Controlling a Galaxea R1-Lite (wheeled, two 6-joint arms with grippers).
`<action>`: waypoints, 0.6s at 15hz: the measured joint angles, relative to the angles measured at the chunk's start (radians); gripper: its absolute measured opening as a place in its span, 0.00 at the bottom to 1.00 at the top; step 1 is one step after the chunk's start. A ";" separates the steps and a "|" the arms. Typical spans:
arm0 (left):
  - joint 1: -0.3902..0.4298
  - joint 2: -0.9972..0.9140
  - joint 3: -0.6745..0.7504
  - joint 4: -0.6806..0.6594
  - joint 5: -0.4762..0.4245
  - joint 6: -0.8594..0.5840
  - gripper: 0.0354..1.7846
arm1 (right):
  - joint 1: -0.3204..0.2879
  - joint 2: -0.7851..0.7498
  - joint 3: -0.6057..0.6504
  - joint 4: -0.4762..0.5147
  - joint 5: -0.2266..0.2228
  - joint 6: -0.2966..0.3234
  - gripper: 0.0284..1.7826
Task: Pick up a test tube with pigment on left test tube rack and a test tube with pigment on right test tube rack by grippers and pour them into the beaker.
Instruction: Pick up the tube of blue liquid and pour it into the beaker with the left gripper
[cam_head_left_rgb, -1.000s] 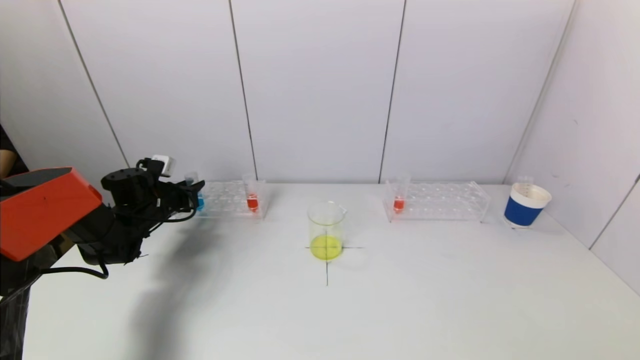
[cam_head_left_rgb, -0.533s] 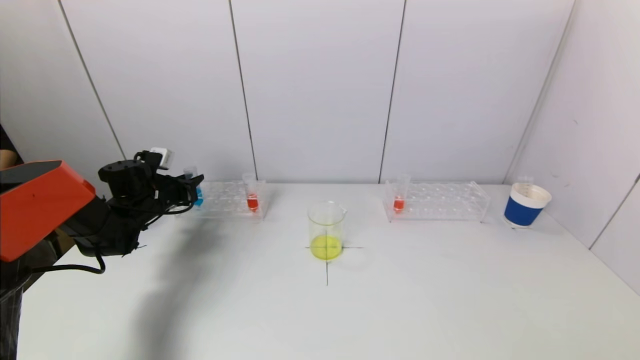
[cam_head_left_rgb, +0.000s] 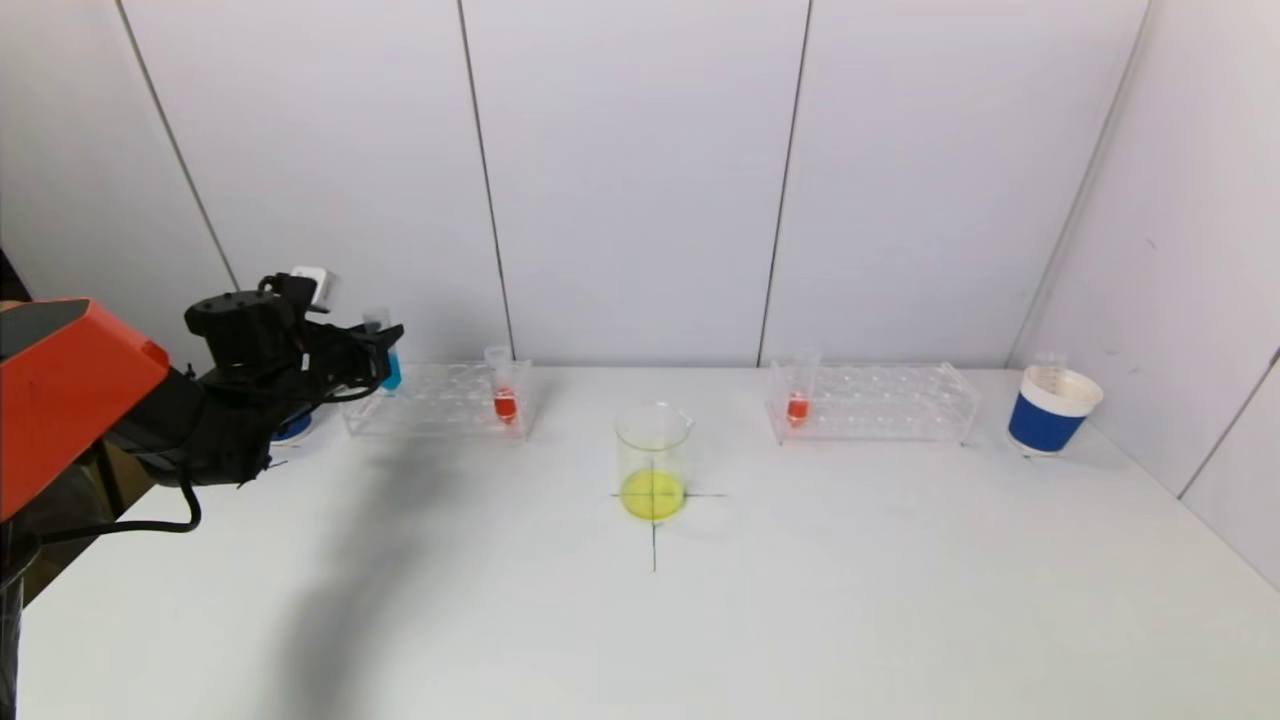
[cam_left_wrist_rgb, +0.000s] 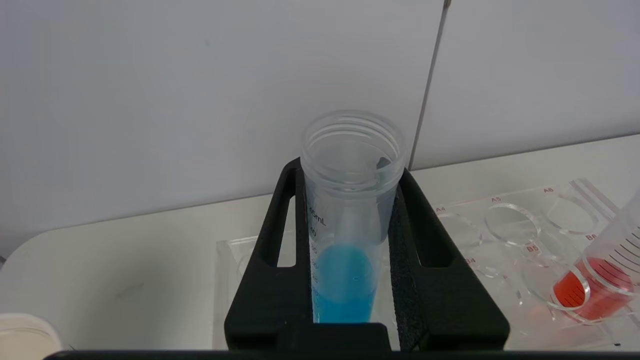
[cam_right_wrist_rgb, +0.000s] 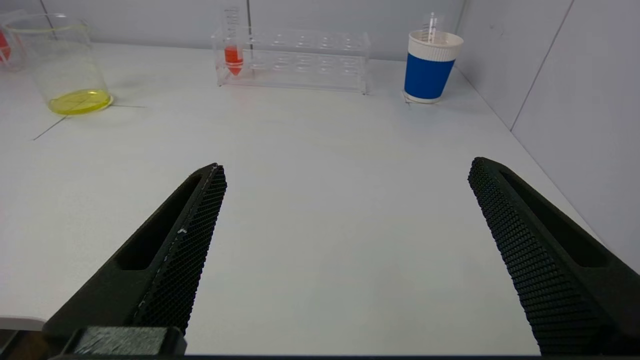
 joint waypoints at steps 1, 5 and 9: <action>0.001 -0.006 -0.010 0.009 0.000 0.000 0.24 | 0.000 0.000 0.000 0.000 0.000 0.000 0.99; 0.001 -0.028 -0.048 0.054 0.000 0.000 0.24 | 0.000 0.000 0.000 0.000 0.000 0.000 0.99; 0.000 -0.056 -0.087 0.101 -0.001 0.000 0.24 | 0.000 0.000 0.000 0.000 0.000 0.000 0.99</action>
